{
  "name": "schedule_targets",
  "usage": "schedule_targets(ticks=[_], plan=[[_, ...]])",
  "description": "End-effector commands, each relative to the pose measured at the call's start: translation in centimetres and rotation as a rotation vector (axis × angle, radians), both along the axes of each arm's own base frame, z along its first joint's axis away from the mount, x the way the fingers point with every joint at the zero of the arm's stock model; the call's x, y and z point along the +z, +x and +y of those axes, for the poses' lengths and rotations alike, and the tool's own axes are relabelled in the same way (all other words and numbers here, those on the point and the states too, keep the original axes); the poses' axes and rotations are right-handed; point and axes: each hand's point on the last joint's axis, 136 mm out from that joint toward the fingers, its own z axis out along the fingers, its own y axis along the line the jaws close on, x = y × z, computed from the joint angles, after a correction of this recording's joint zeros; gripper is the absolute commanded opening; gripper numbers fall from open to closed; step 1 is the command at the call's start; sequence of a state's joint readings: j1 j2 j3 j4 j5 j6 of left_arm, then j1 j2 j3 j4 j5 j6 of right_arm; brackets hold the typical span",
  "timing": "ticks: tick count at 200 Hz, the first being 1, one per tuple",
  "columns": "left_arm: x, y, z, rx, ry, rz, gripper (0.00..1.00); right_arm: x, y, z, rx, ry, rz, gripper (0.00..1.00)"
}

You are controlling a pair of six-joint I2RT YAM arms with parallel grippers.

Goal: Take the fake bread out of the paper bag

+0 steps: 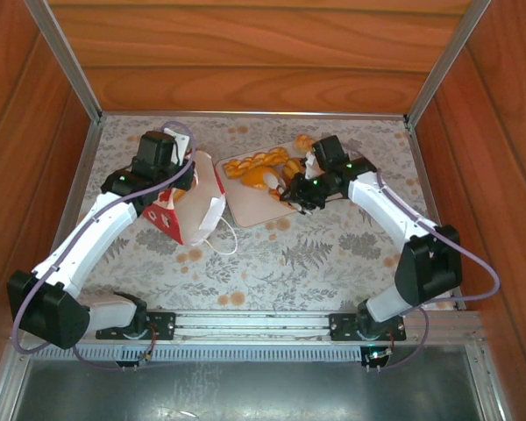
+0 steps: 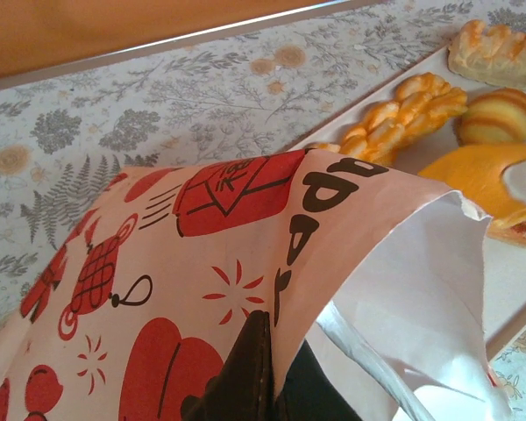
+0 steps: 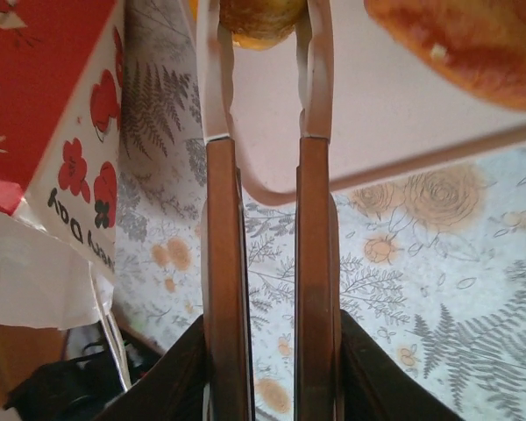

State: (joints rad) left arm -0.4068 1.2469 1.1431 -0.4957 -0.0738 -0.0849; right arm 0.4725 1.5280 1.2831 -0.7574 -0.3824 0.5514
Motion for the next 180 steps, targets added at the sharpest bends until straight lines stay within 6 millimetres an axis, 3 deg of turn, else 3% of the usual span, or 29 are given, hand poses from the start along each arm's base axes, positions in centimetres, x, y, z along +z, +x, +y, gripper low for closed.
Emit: schedule_targets(ticks=[1,57,79,118,180], plan=[[1.1,-0.4,0.9,0.036,-0.009,-0.033,0.0,1.7,-0.3,-2.5,0.045,-0.231,-0.127,0.31],[1.2,-0.7,1.6,0.068,0.002,-0.044,0.0,4.0,1.4,-5.6,0.098,-0.709,-0.248,0.32],[1.1,-0.6,2.0,0.089,0.011,-0.048,0.0,3.2,2.2,-5.8,0.133,-0.86,-0.236,0.32],[1.1,-0.6,2.6,0.109,0.024,-0.053,0.0,3.3,2.9,-5.5,0.17,-1.008,-0.265,0.33],[1.0,-0.8,2.7,0.108,0.022,-0.053,0.0,2.9,4.5,-3.8,0.22,-1.086,-0.308,0.33]])
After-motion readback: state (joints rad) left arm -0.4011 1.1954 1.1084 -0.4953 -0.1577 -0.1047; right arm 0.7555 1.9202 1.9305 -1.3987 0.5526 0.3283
